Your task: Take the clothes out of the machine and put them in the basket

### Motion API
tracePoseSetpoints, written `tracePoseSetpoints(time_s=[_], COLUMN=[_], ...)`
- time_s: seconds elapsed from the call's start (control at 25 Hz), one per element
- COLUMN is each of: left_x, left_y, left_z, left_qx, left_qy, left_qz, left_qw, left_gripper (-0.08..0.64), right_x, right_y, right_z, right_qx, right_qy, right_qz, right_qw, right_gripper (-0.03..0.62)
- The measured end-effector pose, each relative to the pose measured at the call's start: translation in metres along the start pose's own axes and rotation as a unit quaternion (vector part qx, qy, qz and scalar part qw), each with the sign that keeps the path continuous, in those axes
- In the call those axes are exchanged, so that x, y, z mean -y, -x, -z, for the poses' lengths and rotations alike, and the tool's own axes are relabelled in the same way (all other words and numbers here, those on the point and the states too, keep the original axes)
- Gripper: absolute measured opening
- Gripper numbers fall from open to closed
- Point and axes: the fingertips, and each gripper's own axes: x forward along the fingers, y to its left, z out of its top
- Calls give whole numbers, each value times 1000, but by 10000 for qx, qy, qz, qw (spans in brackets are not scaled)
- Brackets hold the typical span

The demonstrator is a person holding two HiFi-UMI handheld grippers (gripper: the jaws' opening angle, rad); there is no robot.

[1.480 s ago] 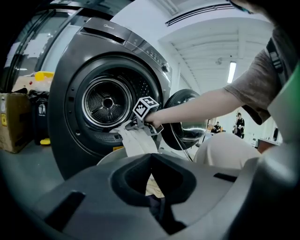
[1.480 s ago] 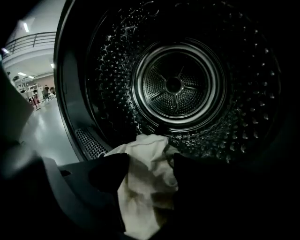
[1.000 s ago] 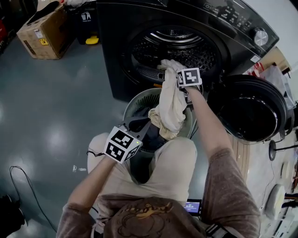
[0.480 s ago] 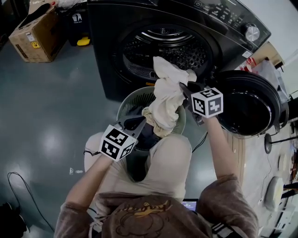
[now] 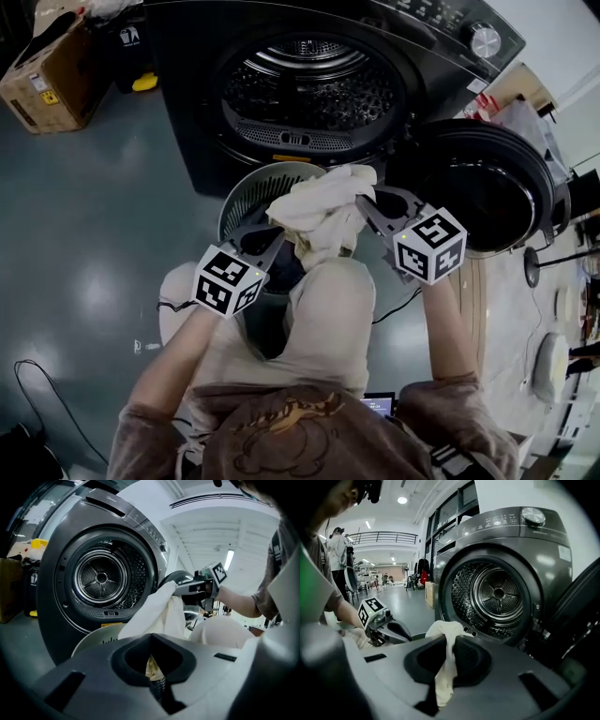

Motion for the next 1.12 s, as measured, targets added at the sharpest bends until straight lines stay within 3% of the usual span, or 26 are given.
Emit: tracePoseSetpoints(time_s=[0.2, 0.32, 0.44, 0.8, 1.12], left_x=[2, 0, -3, -27, -61], left_y=[-1, -1, -1, -7, -12], left_z=[1, 2, 0, -5, -24], left_qx=[-29, -47, -38, -56, -117], left_qy=[-20, -9, -31, -277, 103], left_qz=[2, -32, -66, -297, -611], left_qw=[10000, 10000, 10000, 9992, 9980], left_gripper=[6, 6, 6, 6, 6], right_x=[-1, 1, 3, 10, 27], right_y=[-9, -18, -26, -58, -76], right_z=[4, 9, 12, 34, 32], right_qx=[64, 102, 87, 98, 210], right_qy=[-64, -288, -333, -664, -981], right_qz=[-1, 76, 107, -108, -244], right_qw=[10000, 9995, 9993, 9977, 9947], right_gripper=[50, 179, 228, 262, 261])
